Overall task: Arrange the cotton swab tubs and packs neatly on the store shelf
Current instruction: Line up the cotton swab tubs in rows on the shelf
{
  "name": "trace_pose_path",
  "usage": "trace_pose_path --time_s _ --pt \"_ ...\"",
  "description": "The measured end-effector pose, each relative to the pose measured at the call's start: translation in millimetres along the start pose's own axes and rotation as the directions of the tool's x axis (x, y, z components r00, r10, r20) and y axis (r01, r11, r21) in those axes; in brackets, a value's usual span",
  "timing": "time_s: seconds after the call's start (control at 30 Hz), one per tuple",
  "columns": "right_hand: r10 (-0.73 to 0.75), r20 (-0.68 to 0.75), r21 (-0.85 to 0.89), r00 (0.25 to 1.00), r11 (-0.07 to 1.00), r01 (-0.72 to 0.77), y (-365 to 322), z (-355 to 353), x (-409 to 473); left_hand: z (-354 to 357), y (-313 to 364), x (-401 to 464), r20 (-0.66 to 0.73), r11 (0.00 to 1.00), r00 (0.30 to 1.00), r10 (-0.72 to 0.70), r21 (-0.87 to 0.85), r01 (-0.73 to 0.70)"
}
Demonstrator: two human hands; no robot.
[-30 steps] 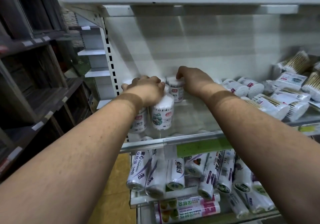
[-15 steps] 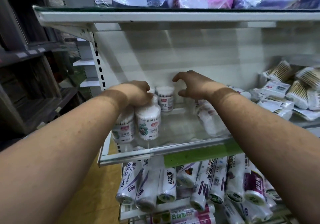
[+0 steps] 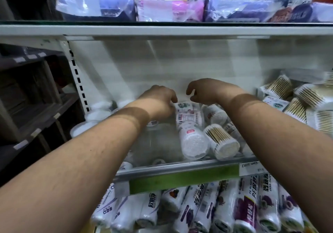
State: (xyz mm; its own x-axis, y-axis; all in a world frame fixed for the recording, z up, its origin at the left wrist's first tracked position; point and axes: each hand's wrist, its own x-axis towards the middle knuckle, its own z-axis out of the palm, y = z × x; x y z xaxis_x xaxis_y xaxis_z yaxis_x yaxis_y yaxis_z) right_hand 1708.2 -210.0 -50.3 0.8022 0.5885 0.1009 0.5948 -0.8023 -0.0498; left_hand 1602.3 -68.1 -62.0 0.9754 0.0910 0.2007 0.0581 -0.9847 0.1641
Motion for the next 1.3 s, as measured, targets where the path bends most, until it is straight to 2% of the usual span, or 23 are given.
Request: trace_pose_path --time_s 0.1,0.2,0.33,0.43,0.6,0.73,0.9,1.07,1.3 --pt "-0.033 0.042 -0.028 0.999 0.999 0.034 14.6 0.5 6.5 10.2 13.3 9.0 0.000 0.999 0.999 0.032 -0.005 -0.032" --pt "-0.071 0.106 -0.060 0.992 0.995 0.077 26.3 9.0 13.8 18.6 22.8 11.8 0.100 0.998 0.993 0.056 -0.029 -0.053" --pt "-0.160 0.065 -0.180 0.985 0.969 0.169 32.4 24.4 22.1 23.0 29.4 16.2 0.162 0.998 0.985 0.061 -0.036 -0.056" --pt "-0.191 0.095 -0.235 0.977 0.949 0.209 34.0 31.0 24.4 20.5 32.0 16.8 0.190 0.999 0.981 0.040 0.008 -0.043" --pt "-0.258 0.028 -0.183 0.966 0.948 0.259 42.4 25.8 26.9 21.4 33.5 16.3 0.211 0.987 0.977 0.035 0.144 -0.066" --pt "-0.344 -0.034 -0.171 0.938 0.927 0.333 41.9 12.5 26.5 24.2 28.6 8.2 0.148 0.985 0.989 -0.030 0.171 0.004" --pt "-0.450 -0.052 -0.236 0.891 0.873 0.427 31.4 5.8 23.5 27.5 23.6 -7.3 0.038 0.986 0.989 -0.143 0.088 0.139" --pt "-0.481 -0.048 -0.161 0.876 0.869 0.468 21.2 7.4 20.0 36.4 33.0 -20.5 -0.036 0.964 0.968 -0.248 -0.104 0.243" --pt "-0.430 -0.112 -0.111 0.896 0.901 0.419 18.3 11.0 18.9 66.6 29.0 -40.3 -0.115 0.837 0.883 -0.454 -0.394 0.379"
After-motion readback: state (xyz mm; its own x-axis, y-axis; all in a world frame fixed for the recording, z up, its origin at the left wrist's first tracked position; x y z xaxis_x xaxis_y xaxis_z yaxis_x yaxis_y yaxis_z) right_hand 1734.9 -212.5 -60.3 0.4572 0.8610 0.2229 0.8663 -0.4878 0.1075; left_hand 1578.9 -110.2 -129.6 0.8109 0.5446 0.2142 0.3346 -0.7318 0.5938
